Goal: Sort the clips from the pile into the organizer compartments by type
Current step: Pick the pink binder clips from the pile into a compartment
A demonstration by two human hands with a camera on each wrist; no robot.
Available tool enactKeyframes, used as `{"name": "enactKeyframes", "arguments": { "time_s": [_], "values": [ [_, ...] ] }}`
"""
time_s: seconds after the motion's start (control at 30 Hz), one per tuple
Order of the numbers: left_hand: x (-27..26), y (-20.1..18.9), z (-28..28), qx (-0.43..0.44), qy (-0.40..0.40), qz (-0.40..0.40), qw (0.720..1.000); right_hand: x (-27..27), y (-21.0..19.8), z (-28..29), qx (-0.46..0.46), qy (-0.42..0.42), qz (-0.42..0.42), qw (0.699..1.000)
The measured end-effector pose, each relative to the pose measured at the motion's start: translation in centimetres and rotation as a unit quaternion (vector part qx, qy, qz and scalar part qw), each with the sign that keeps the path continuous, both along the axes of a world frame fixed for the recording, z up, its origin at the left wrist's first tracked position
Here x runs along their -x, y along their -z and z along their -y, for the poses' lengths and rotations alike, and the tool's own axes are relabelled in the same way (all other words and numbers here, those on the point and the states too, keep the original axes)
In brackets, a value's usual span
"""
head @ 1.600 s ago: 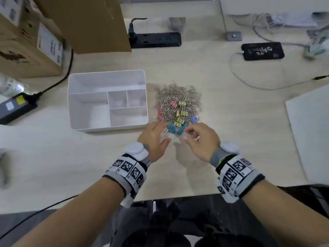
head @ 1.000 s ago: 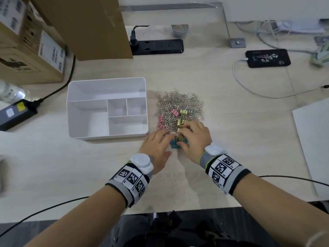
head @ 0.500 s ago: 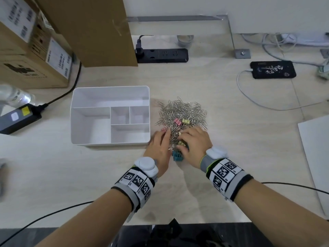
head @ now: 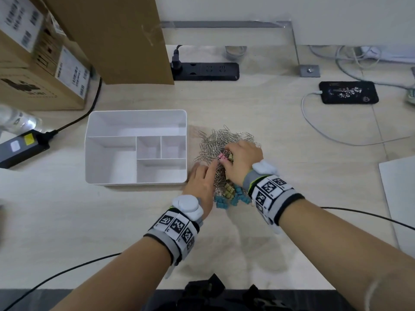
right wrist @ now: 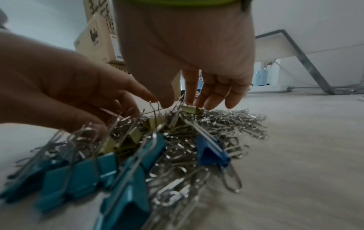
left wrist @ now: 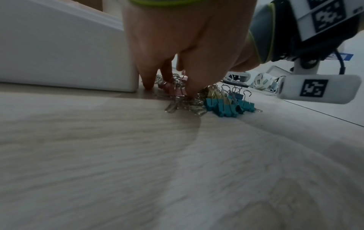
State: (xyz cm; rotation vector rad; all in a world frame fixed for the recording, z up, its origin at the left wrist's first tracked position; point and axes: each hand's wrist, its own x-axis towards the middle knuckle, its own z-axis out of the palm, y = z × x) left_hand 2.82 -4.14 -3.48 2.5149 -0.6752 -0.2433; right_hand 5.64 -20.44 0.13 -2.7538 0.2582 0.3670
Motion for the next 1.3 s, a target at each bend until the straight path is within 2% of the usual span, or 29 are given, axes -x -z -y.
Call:
{"name": "enactKeyframes", "arguments": {
  "time_s": [0.13,0.27,0.37,0.47,0.57,0.73,0.93,1.03,1.13,1.23,1.3],
  "values": [
    [0.3,-0.6,-0.6,0.029,-0.006,-0.008,1.0,-0.4,0.3,-0.3,-0.01,0.023,0.005,1.0],
    [0.2,-1.0,-1.4,0.052,0.006,-0.025,0.998,0.1,0.2,0.0,-0.058,0.062,0.016,0.996],
    [0.2,-1.3,-2.1,0.074,0.014,-0.019,0.997,0.8,-0.5,0.5,-0.128,0.127,0.024,0.983],
    [0.1,-1.4,-2.7,0.073,0.032,0.003,0.997,1.9,-1.3,0.9,-0.226,0.173,0.042,0.958],
    [0.5,-2.0,-2.7,0.08,0.025,0.014,0.996,2.7,-1.6,1.1,-0.279,0.185,0.055,0.941],
    [1.1,-1.9,-3.2,0.141,-0.024,0.03,0.989,3.2,-2.4,0.9,-0.352,0.199,0.081,0.911],
    [1.8,-1.7,-3.8,0.182,-0.054,0.015,0.982,4.0,-3.2,0.1,-0.384,0.196,0.078,0.899],
    [2.2,-2.3,-3.6,0.235,-0.126,-0.053,0.962,4.7,-3.6,-0.9,-0.413,0.19,0.024,0.89],
    [1.8,-3.3,-3.1,0.283,-0.227,-0.169,0.916,5.4,-2.7,-1.8,-0.393,0.156,-0.015,0.906],
    [1.4,-3.9,-3.1,0.31,-0.248,-0.201,0.896,5.6,-1.9,-2.5,-0.374,0.145,-0.032,0.915],
    [1.3,-4.3,-3.1,0.333,-0.247,-0.229,0.881,5.6,-1.9,-2.9,-0.385,0.142,-0.039,0.911]
  ]
}}
